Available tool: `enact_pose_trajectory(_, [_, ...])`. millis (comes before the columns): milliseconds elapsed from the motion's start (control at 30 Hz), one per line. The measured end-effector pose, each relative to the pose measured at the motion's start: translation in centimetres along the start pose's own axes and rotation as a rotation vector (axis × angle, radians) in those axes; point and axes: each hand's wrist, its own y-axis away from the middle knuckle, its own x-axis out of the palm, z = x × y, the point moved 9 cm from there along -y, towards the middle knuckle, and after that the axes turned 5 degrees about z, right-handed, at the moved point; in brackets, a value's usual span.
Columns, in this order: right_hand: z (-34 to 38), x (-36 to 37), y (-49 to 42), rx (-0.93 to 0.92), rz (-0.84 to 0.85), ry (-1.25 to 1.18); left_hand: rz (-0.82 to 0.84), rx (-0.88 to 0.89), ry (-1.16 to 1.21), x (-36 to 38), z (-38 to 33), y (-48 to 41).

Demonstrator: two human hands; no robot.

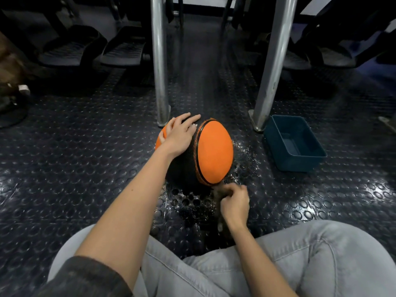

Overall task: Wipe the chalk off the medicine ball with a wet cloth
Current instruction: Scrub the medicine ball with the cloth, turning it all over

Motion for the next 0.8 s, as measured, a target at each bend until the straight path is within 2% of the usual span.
enact_pose_trajectory(33, [0.9,-1.7,-0.1,-0.014,-0.097,-0.061,-0.005,-0.003,-0.003,0.0,0.1,0.0])
enact_pose_trajectory(100, [3.8,-4.5,0.2,-0.153,-0.267,-0.205,0.002,-0.003,-0.012,0.1,0.1,0.0])
enact_pose_trajectory(167, [7.1,-5.0,0.5,-0.356,-0.299,-0.282,0.008,0.001,-0.019,0.4,-0.2,0.0])
enact_pose_trajectory(233, [8.6,-3.9,0.9,-0.462,-0.282,-0.280,0.016,0.008,-0.029,0.5,-0.6,0.0])
enact_pose_trajectory(300, [6.8,-2.1,1.1,-0.403,-0.287,-0.279,0.031,0.015,-0.039,0.7,-0.9,0.0])
enact_pose_trajectory(467, [-1.1,1.0,-0.9,0.134,-0.206,-0.477,0.043,0.019,-0.030,0.4,-0.5,0.1])
enact_pose_trajectory(533, [-0.1,0.2,-1.7,0.153,-0.245,-0.619,0.022,0.012,-0.032,0.2,-0.1,0.3])
enact_pose_trajectory(633, [4.1,-2.3,-2.0,-0.008,-0.260,-0.605,0.007,0.005,-0.027,0.2,0.1,0.4])
enact_pose_trajectory(800, [13.6,-3.7,0.0,-0.532,-0.268,-0.349,-0.019,0.064,-0.037,0.7,-0.6,1.5])
